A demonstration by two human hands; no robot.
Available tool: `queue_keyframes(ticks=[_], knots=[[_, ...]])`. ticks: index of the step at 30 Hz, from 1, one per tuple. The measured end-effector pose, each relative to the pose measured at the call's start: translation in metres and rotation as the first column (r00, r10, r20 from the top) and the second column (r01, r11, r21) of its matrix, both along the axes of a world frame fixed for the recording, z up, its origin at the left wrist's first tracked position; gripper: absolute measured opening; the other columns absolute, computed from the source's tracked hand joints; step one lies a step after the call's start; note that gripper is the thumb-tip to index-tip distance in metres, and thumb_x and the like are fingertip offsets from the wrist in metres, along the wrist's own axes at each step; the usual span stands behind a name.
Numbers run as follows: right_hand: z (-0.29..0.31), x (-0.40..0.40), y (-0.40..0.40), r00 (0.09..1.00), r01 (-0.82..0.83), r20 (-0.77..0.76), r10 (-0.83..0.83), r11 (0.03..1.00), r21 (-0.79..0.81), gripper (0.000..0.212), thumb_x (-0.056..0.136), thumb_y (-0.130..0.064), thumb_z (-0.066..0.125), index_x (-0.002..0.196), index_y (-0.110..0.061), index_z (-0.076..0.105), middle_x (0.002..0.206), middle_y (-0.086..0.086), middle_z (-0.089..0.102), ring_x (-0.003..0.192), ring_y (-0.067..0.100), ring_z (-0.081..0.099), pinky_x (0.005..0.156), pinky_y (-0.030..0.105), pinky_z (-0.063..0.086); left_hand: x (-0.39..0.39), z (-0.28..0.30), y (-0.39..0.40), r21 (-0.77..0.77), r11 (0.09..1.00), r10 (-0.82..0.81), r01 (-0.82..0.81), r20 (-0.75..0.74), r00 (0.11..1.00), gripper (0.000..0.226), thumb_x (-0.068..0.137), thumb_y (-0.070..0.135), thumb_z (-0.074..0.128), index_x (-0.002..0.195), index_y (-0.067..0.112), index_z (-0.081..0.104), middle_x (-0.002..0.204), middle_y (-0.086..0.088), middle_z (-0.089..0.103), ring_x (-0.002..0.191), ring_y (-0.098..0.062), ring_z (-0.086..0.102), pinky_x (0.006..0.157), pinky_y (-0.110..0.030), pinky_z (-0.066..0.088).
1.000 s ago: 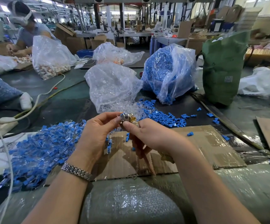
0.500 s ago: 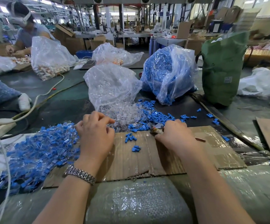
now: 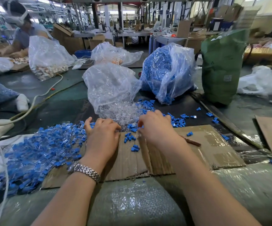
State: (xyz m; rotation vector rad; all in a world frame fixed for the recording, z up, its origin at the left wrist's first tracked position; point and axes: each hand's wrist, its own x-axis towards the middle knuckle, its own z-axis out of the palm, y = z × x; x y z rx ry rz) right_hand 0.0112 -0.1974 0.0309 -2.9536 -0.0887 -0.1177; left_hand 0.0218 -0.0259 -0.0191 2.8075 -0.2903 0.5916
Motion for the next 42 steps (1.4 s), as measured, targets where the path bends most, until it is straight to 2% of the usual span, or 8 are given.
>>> queue_keyframes(ticks=[5, 12, 16, 19, 23, 26, 33, 42], knots=[[-0.012, 0.005, 0.013, 0.996, -0.045, -0.069, 0.049, 0.997, 0.055, 0.021, 0.098, -0.038, 0.063, 0.112, -0.023, 0.067, 0.113, 0.003, 0.066, 0.118, 0.027, 0.050, 0.102, 0.050, 0.033, 0.000, 0.000, 0.001, -0.027, 1.000, 0.002, -0.002, 0.001, 1.000, 0.007, 0.097, 0.031, 0.064, 0.099, 0.035, 0.070, 0.097, 0.017, 0.065, 0.111, -0.013, 0.058, 0.120, -0.049, 0.002], [-0.017, -0.002, 0.017, 0.996, -0.067, -0.059, 0.073, 0.994, 0.089, 0.009, 0.097, -0.027, 0.060, 0.103, -0.024, 0.066, 0.104, 0.000, 0.067, 0.105, 0.025, 0.060, 0.096, 0.045, 0.040, -0.002, 0.003, 0.002, -0.060, 0.996, -0.063, 0.065, 0.036, 0.997, 0.011, 0.092, 0.023, 0.070, 0.091, 0.033, 0.064, 0.087, 0.016, 0.062, 0.101, -0.012, 0.059, 0.119, -0.046, 0.011], [-0.017, -0.005, 0.009, 1.000, -0.015, 0.003, 0.015, 0.947, 0.320, 0.015, 0.096, -0.020, 0.061, 0.109, -0.021, 0.068, 0.105, 0.001, 0.070, 0.099, 0.020, 0.064, 0.094, 0.042, 0.053, -0.006, 0.008, 0.001, -0.286, 0.932, -0.209, 0.223, 0.082, 0.975, 0.025, 0.091, 0.011, 0.070, 0.109, 0.026, 0.063, 0.094, 0.014, 0.064, 0.093, -0.005, 0.062, 0.103, -0.027, 0.045], [-0.017, -0.004, -0.002, 1.000, -0.004, 0.027, -0.014, 0.822, 0.570, 0.012, 0.095, -0.016, 0.065, 0.103, -0.022, 0.073, 0.099, -0.005, 0.072, 0.093, 0.011, 0.066, 0.087, 0.030, 0.055, -0.011, 0.014, 0.000, -0.456, 0.852, -0.263, 0.257, 0.052, 0.964, 0.032, 0.090, 0.004, 0.068, 0.114, 0.024, 0.060, 0.094, 0.010, 0.062, 0.087, -0.003, 0.062, 0.074, -0.014, 0.051], [-0.015, -0.004, -0.009, 0.999, -0.009, -0.008, 0.032, 0.491, 0.871, 0.007, 0.094, -0.011, 0.070, 0.092, -0.017, 0.069, 0.085, -0.001, 0.075, 0.084, 0.012, 0.074, 0.081, 0.027, 0.057, -0.013, 0.021, 0.004, -0.700, 0.687, -0.337, 0.194, -0.070, 0.939, 0.026, 0.093, 0.007, 0.067, 0.112, 0.025, 0.062, 0.097, 0.006, 0.068, 0.091, -0.001, 0.066, 0.079, -0.018, 0.055], [-0.012, -0.007, -0.008, 0.995, -0.053, 0.025, 0.093, 0.313, 0.948, 0.002, 0.094, -0.006, 0.068, 0.096, -0.008, 0.068, 0.086, 0.007, 0.075, 0.082, 0.016, 0.076, 0.075, 0.023, 0.059, -0.011, 0.023, 0.008, -0.853, 0.507, -0.438, 0.128, -0.127, 0.890, 0.026, 0.094, 0.006, 0.068, 0.115, 0.022, 0.064, 0.101, 0.007, 0.077, 0.096, -0.004, 0.071, 0.081, -0.022, 0.057], [-0.010, -0.010, -0.006, 0.979, -0.194, 0.152, 0.134, 0.413, 0.890, 0.003, 0.094, -0.012, 0.070, 0.096, -0.013, 0.071, 0.089, 0.005, 0.075, 0.082, 0.010, 0.069, 0.079, 0.022, 0.056, -0.008, 0.022, 0.012, -0.972, 0.234, -0.573, 0.018, -0.123, 0.810, 0.031, 0.085, 0.022, 0.069, 0.116, 0.015, 0.068, 0.103, -0.011, 0.077, 0.096, -0.025, 0.071, 0.077, -0.030, 0.051], [-0.010, -0.013, -0.001, 0.968, -0.253, 0.217, 0.130, 0.483, 0.838, 0.006, 0.091, -0.015, 0.073, 0.096, -0.012, 0.072, 0.088, -0.003, 0.062, 0.077, 0.006, 0.052, 0.080, 0.026, 0.050, -0.011, 0.026, 0.009, -0.996, -0.011, -0.671, -0.091, -0.061, 0.739, 0.027, 0.079, 0.006, 0.067, 0.105, 0.001, 0.068, 0.090, -0.010, 0.075, 0.083, -0.017, 0.073, 0.069, -0.020, 0.059]])
